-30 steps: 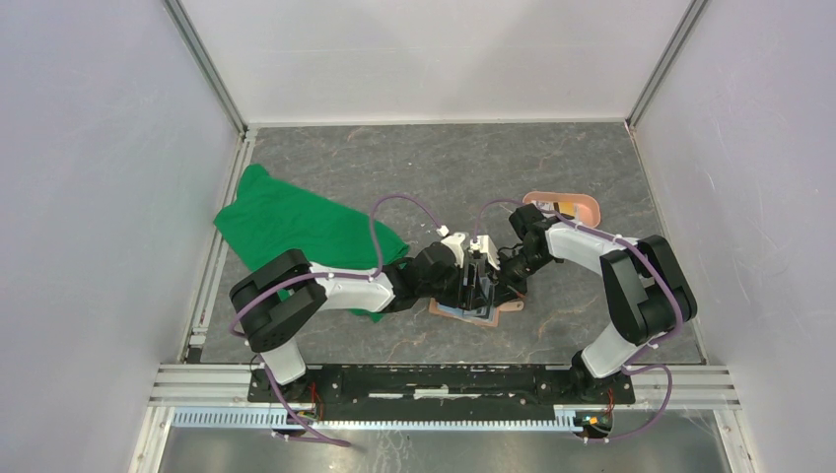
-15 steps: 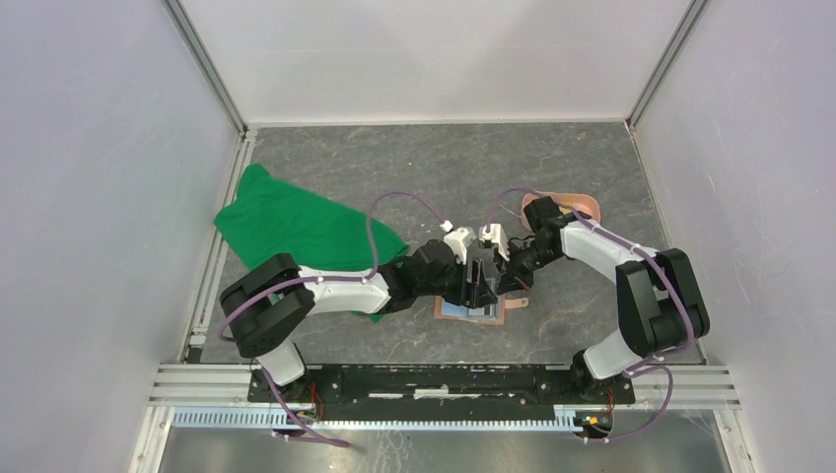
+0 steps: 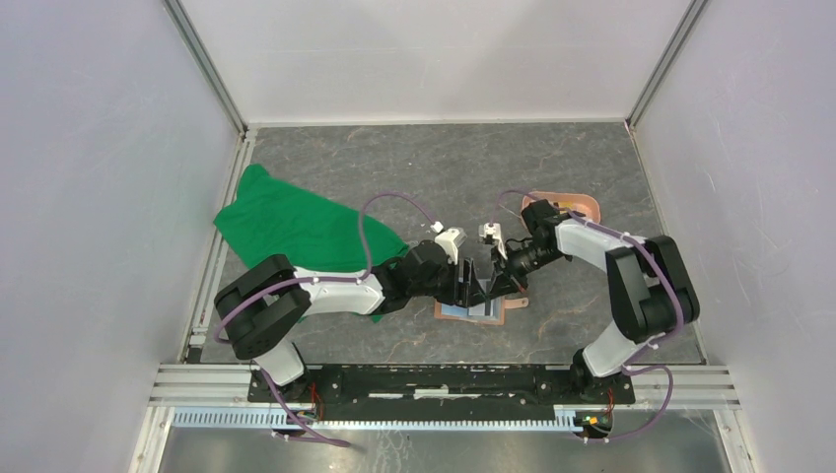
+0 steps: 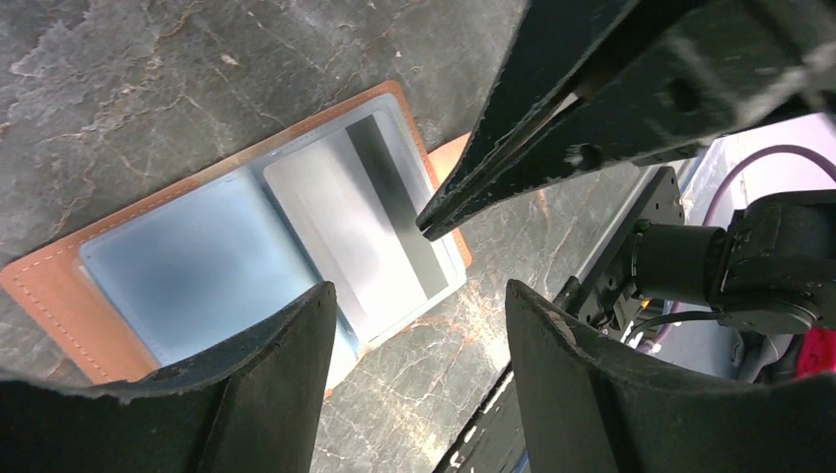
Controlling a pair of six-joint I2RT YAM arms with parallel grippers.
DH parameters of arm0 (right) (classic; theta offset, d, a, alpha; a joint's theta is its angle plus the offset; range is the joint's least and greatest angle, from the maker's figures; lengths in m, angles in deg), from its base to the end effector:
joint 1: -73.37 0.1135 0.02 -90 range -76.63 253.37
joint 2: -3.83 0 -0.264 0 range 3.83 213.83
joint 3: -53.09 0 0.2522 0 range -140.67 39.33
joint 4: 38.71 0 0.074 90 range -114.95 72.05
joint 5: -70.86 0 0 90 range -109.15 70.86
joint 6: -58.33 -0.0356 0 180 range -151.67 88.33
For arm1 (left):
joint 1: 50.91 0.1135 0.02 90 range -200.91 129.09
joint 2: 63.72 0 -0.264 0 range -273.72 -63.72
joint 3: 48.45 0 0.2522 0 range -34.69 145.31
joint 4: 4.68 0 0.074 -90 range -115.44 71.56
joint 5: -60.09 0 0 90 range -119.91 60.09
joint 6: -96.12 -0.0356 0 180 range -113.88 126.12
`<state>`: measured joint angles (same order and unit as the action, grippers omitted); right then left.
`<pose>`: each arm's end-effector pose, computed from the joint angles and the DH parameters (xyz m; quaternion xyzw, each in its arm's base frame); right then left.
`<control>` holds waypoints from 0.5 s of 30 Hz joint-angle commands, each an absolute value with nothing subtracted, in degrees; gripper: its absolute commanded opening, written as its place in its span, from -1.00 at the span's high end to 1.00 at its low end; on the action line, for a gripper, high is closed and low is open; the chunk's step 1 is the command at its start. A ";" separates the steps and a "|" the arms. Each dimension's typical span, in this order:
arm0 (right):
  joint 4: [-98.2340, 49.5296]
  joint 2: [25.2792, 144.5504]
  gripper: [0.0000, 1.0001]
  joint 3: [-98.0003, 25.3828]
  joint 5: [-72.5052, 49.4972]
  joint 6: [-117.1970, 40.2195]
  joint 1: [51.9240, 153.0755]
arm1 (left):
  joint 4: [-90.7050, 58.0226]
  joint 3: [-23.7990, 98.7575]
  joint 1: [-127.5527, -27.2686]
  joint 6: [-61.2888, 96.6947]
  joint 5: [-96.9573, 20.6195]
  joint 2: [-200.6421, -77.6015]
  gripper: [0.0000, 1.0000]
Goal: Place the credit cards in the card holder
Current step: Insert the credit card into the card holder.
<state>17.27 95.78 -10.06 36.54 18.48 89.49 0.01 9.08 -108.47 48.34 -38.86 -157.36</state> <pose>0.2402 0.1000 0.1622 -0.5007 0.7281 0.4343 0.1750 0.1743 -0.2846 0.1714 0.1539 0.8566 -0.4169 0.2622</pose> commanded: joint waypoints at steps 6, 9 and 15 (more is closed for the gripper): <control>12.32 99.95 1.00 -10.68 26.78 12.11 90.06 | 5.62 7.27 -106.76 51.68 -38.77 -158.02 -0.42; 11.49 99.83 1.00 -10.28 24.81 11.53 90.00 | 6.74 7.15 -106.29 52.20 -39.93 -158.82 -0.42; 12.39 100.65 1.00 -10.77 25.84 12.25 90.12 | 9.69 7.46 -106.19 53.93 -42.51 -161.59 -0.40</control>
